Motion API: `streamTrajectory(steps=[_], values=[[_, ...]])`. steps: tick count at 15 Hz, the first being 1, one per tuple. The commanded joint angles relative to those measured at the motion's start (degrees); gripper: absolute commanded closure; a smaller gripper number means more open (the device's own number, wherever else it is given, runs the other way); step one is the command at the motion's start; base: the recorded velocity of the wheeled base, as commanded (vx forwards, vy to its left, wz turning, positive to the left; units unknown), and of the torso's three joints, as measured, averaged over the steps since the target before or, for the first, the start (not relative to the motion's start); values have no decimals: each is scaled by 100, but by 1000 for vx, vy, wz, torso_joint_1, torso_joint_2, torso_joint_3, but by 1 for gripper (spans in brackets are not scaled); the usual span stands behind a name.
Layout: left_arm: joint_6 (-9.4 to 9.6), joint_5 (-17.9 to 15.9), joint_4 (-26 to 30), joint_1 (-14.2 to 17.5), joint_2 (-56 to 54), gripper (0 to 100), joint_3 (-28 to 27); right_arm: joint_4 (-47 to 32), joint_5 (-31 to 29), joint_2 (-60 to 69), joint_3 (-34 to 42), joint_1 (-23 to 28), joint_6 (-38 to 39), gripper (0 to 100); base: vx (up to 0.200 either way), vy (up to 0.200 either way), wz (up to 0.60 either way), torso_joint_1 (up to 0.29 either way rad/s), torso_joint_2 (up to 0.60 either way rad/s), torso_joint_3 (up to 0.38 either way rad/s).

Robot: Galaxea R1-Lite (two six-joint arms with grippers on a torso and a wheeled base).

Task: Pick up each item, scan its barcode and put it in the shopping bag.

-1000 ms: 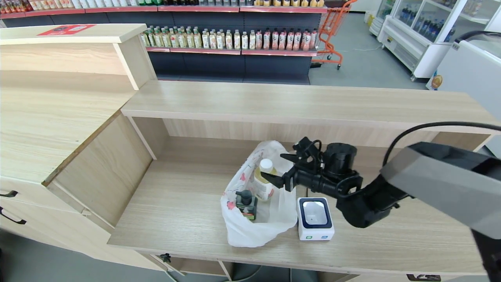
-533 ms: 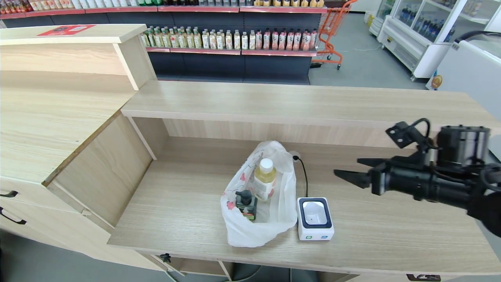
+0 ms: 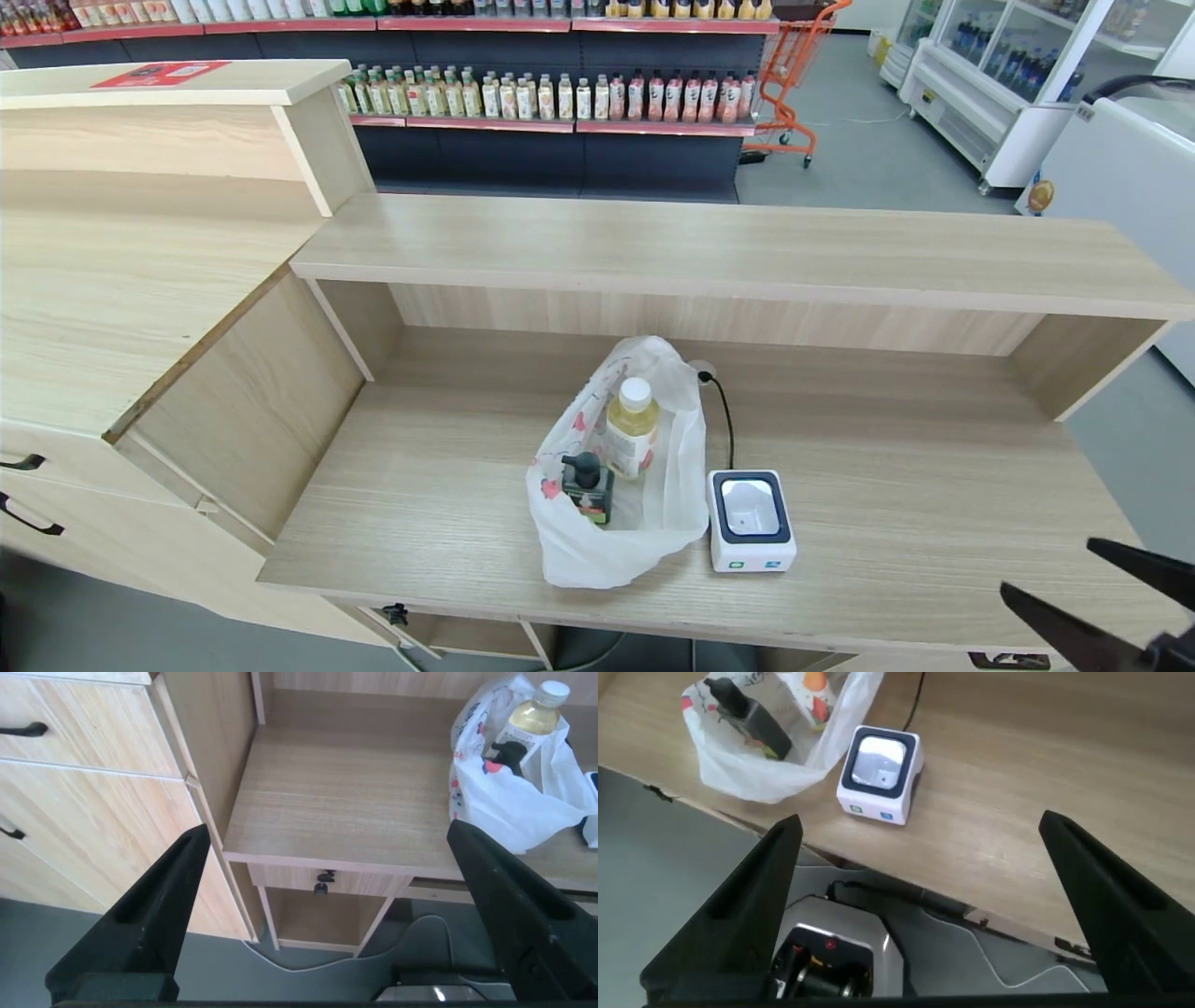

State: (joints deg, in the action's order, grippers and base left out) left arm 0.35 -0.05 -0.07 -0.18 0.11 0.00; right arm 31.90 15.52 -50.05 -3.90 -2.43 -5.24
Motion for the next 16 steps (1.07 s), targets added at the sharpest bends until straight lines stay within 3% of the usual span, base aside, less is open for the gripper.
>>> streamTrajectory(steps=[1, 4, 6, 10, 12, 16], values=[[0, 5, -1, 1, -2, 0, 0, -1160, -216, 2404, 390, 304, -21, 0, 0, 0, 0, 0, 0, 0], [0, -4, -1, 1, -2, 0, 0, -2716, -242, 4223, 390, 673, -38, 0, 0, 0, 0, 0, 0, 0], [0, -4, -1, 1, -2, 0, 0, -2689, -277, 4452, 390, 708, -3, 0, 0, 0, 0, 0, 0, 0], [0, -4, -1, 1, -2, 0, 0, -3094, -1359, 4452, 390, 664, 137, 0, 0, 0, 0, 0, 0, 0], [0, -4, -1, 1, -2, 0, 0, -3155, -1376, 4856, 390, 163, 85, 0, 0, 0, 0, 0, 0, 0], [0, 5, -1, 1, -2, 0, 0, -3173, -1376, 5005, 390, 243, 111, 0, 0, 0, 0, 0, 0, 0]])
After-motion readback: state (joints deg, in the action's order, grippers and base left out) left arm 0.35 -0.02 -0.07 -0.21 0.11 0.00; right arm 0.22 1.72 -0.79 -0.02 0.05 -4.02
